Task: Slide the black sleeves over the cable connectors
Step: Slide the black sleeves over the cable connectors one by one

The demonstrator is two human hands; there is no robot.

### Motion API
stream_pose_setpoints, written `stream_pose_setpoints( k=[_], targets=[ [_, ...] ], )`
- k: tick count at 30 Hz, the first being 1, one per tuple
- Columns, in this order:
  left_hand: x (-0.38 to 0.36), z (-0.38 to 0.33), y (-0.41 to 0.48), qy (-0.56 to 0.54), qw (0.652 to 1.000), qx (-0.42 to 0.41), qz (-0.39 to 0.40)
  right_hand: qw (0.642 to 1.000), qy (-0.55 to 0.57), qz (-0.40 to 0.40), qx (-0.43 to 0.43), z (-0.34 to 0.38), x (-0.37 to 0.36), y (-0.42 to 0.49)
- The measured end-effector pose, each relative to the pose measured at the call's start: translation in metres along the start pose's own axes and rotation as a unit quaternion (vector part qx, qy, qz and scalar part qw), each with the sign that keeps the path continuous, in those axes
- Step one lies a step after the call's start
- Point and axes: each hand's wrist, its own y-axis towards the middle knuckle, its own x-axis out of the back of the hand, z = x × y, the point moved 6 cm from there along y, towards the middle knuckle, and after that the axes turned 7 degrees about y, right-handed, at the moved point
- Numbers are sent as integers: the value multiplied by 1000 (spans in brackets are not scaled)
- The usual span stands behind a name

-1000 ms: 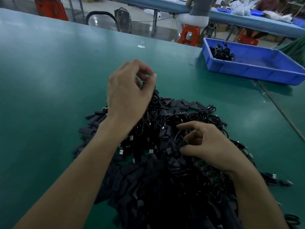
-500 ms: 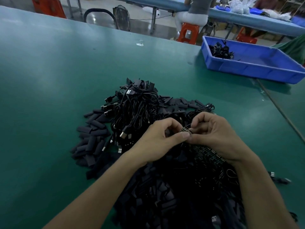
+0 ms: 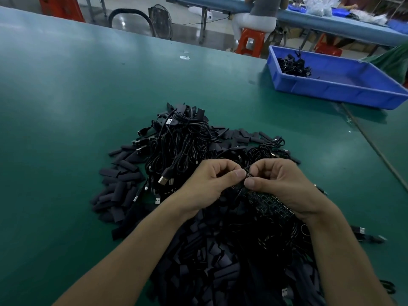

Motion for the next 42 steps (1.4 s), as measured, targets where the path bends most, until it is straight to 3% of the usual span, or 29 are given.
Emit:
stream_pose_setpoints(
  k=[8,10,12,14,17,20,23,26,28,30,33,37,42],
  targets=[
    [-7,-7,-3,-70,997,-7,30,999,8,52,-4,3,-5,-5],
    [-2,-14,-4,-81,996,-39,-2,998,-30,48,-15,4,-4,-6],
    [4,-31,-9,-51,990,-124,-52,995,-88,21,-38,4,2,-8],
    [10,-54,-18,8,965,-239,-111,982,-175,-19,-68,3,11,-8],
    [27,-92,-37,36,899,-386,-204,947,-290,-103,-93,3,26,-8],
    [52,-116,-51,30,846,-443,-296,902,-384,-168,-101,8,29,-8],
    [69,-118,-50,52,850,-407,-332,858,-468,-175,-123,14,19,-8],
    [68,-109,-41,126,879,-353,-295,822,-552,-105,-91,22,-8,-5],
    [62,-98,-34,206,894,-304,-257,820,-565,-38,-82,20,-32,-3],
    [58,-84,-26,214,923,-247,-205,818,-565,-1,-112,9,-46,-3],
    [57,-68,-17,200,951,-181,-149,813,-571,-15,-116,-1,-48,1],
    [57,-66,-17,215,954,-179,-109,819,-557,-15,-133,-15,-41,9],
    [62,-57,-16,153,973,-145,-91,826,-546,3,-141,-23,-41,13]
  ],
)
